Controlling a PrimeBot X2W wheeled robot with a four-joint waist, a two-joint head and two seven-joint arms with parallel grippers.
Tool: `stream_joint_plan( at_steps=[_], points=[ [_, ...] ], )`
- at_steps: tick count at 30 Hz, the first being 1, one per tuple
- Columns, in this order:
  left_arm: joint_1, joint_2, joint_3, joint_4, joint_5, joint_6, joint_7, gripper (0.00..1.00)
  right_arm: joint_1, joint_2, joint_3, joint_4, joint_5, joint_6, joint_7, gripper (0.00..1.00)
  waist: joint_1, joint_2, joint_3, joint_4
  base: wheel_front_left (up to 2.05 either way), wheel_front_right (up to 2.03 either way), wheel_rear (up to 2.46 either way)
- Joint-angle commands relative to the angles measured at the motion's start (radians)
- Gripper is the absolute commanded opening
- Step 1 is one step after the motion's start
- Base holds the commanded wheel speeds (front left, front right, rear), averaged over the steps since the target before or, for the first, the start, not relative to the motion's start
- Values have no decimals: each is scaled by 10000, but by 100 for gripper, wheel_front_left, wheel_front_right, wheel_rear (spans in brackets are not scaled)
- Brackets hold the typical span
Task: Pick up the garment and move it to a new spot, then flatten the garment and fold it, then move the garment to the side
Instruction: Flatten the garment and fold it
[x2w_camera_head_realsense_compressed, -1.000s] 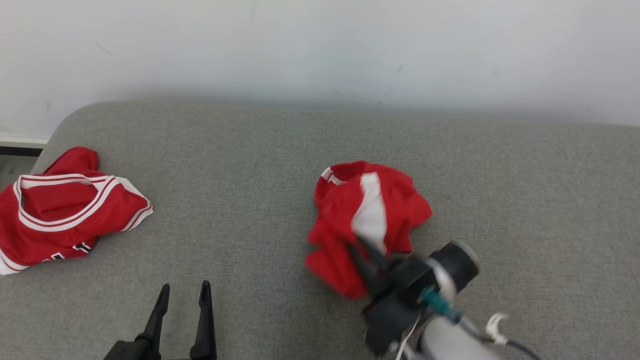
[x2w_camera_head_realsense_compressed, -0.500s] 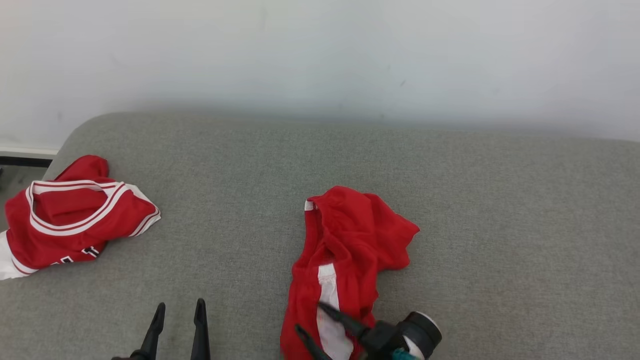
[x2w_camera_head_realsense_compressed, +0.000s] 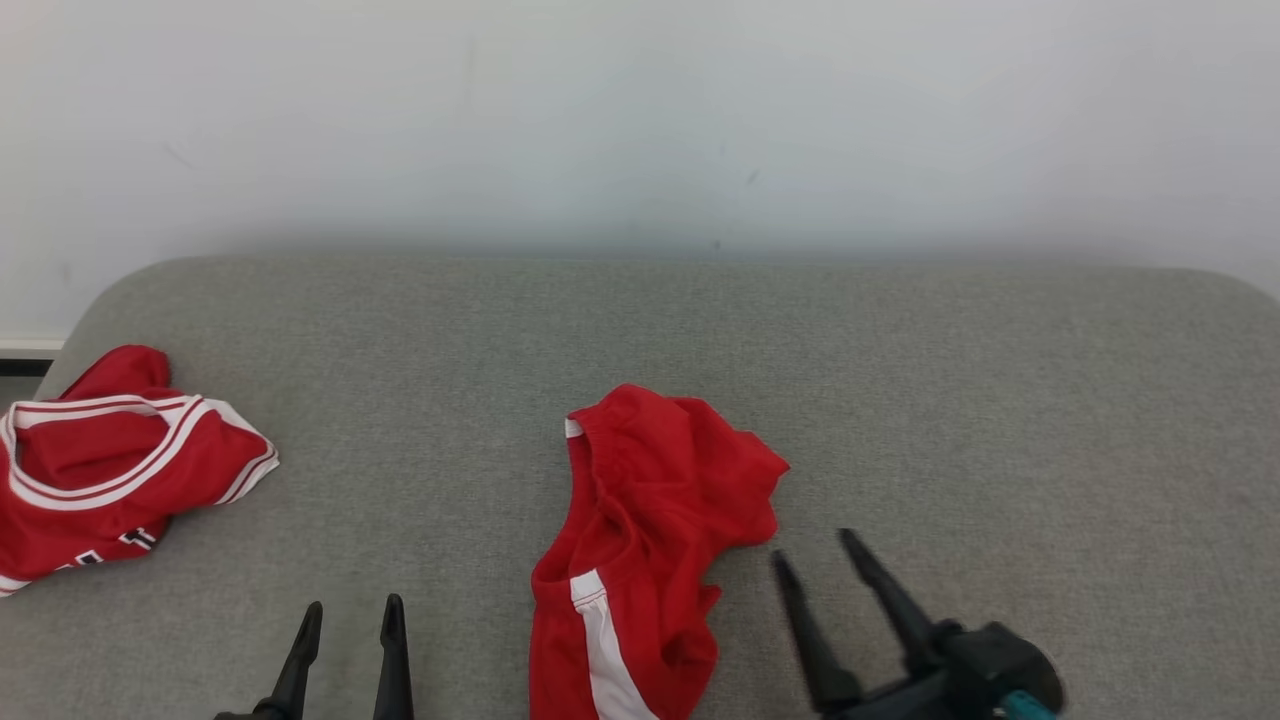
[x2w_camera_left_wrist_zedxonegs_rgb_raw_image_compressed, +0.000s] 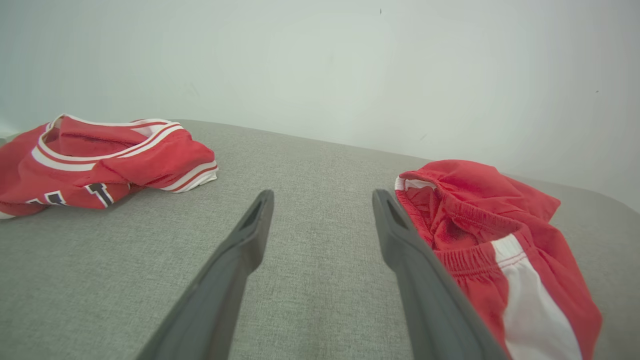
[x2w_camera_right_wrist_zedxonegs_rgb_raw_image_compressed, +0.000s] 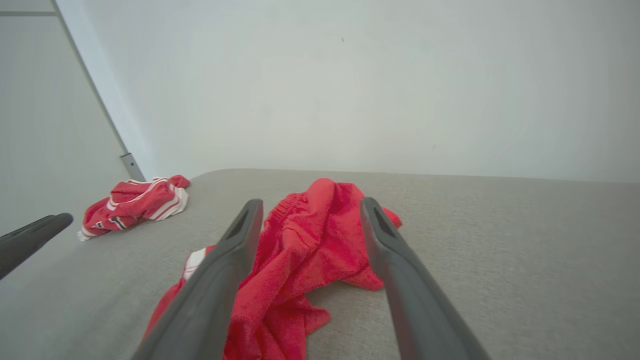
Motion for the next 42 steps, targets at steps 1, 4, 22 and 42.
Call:
stream_joint_plan(
  at_steps=[1,4,22,42],
  points=[
    [82,1,-1,-5,68,-51,-25,100,267,5,-442,-74,-110,-22,-14,100,1,0,61,-155,0,0,0],
    [27,0,4,-4,124,-61,-23,100,667,60,-1260,-218,-23,-22,-15,100,1,0,114,-295,0,0,0],
    [-1553,515,-2800,806,929,-388,-25,100,639,62,-1544,40,388,-22,-15,100,1,0,608,-1020,0,0,0],
    [-2899,961,-3487,3482,-104,-393,-25,0,653,62,-1659,129,401,-22,-15,100,1,0,571,-1134,0,0,0]
  ],
)
